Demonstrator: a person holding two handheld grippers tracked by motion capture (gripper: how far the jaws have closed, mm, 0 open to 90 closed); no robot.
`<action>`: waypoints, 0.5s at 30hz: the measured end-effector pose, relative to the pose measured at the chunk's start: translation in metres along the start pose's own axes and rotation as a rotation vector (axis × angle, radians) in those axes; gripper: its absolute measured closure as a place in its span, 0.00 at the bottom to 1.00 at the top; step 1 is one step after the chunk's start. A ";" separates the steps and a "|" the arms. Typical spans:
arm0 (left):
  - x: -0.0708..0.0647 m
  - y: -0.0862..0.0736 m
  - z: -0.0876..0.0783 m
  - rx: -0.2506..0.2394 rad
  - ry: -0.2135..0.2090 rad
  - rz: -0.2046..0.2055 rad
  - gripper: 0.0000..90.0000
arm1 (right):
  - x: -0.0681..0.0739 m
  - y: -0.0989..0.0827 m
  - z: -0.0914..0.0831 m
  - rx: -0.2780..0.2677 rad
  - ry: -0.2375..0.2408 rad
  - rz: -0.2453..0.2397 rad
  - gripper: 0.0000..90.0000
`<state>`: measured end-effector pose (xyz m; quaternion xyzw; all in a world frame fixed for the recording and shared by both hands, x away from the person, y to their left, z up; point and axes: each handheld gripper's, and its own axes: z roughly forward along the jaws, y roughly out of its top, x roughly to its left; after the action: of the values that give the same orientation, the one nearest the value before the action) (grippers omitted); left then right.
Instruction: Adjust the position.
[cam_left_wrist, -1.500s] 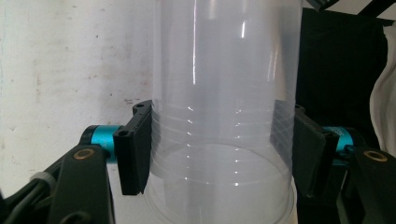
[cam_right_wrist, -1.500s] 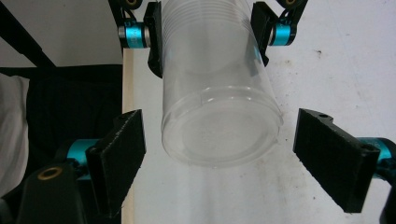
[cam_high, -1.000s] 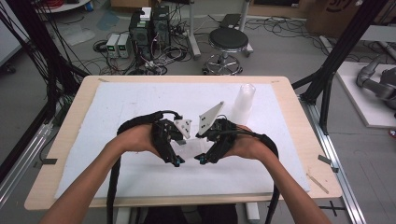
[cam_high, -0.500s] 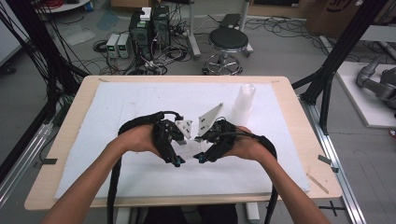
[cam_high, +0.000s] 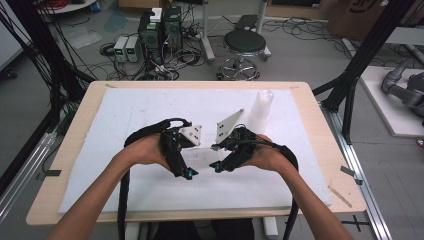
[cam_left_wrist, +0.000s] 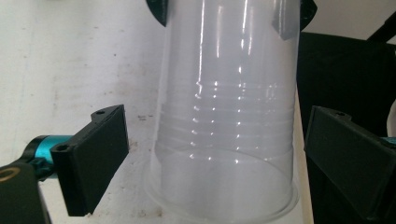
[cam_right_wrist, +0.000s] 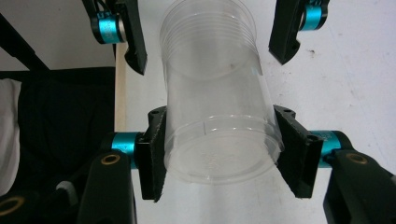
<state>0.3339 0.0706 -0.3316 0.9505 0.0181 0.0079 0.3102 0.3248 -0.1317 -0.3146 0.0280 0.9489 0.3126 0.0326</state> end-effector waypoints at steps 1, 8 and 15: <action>0.000 -0.001 -0.003 -0.023 0.002 0.000 0.07 | 0.000 -0.001 0.000 -0.007 -0.001 0.003 0.47; -0.005 -0.026 -0.016 -0.294 0.048 -0.062 0.07 | -0.001 -0.022 -0.007 -0.155 -0.008 0.035 0.47; -0.017 -0.053 -0.020 -0.604 0.117 -0.107 0.07 | -0.001 -0.048 -0.008 -0.346 0.001 0.089 0.47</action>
<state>0.3151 0.1243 -0.3471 0.8109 0.0829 0.0513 0.5769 0.3241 -0.1752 -0.3373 0.0639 0.8788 0.4724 0.0227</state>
